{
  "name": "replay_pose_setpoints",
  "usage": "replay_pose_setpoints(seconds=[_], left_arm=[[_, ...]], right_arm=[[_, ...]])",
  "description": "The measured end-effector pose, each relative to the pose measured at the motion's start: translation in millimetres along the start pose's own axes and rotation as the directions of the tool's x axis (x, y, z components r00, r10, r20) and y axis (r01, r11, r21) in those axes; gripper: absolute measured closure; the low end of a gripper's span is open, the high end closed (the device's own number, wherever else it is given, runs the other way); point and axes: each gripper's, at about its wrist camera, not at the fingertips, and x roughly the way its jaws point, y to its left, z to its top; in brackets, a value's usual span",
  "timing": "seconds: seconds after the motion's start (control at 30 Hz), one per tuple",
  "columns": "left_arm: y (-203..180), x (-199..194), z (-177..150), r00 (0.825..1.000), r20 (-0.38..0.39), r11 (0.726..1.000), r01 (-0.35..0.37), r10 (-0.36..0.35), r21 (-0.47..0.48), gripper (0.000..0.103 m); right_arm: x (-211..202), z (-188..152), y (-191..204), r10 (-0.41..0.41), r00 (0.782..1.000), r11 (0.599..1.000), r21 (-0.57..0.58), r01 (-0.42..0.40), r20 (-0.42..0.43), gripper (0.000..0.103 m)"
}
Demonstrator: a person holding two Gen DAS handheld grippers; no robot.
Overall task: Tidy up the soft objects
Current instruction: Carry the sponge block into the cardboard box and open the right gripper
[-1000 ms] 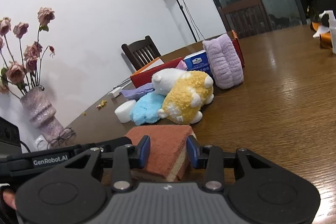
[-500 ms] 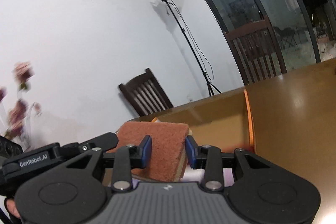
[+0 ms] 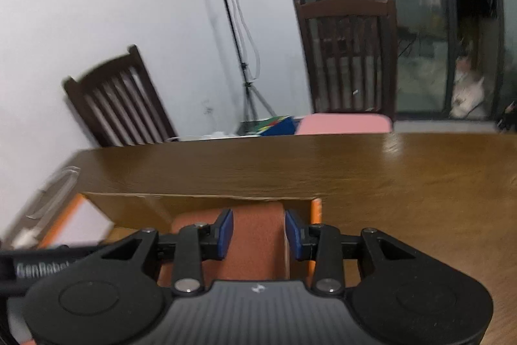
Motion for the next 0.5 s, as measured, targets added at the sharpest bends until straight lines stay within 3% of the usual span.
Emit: replay_pose_setpoints(seconds=[0.13, 0.27, 0.33, 0.5], left_arm=[[2, -11, -3, 1.000, 0.022, 1.000, -0.017, 0.017, 0.008, 0.049], [-3, -55, -10, 0.991, 0.123, 0.995, -0.054, 0.043, 0.084, 0.035], [-3, -88, -20, 0.979, 0.186, 0.988, -0.106, 0.084, 0.112, 0.023], [-3, -169, -62, 0.929, 0.327, 0.955, -0.241, 0.176, 0.171, 0.015]], right_arm=[[-4, -4, 5, -0.014, 1.000, 0.999, -0.031, 0.015, 0.026, 0.066], [-37, -13, 10, -0.024, 0.996, 0.999, -0.046, 0.028, 0.090, 0.055], [-64, -20, 15, -0.017, 0.991, 0.997, -0.068, 0.026, 0.130, 0.051], [-144, -55, 30, 0.044, 0.971, 0.992, -0.122, -0.015, 0.236, 0.017]])
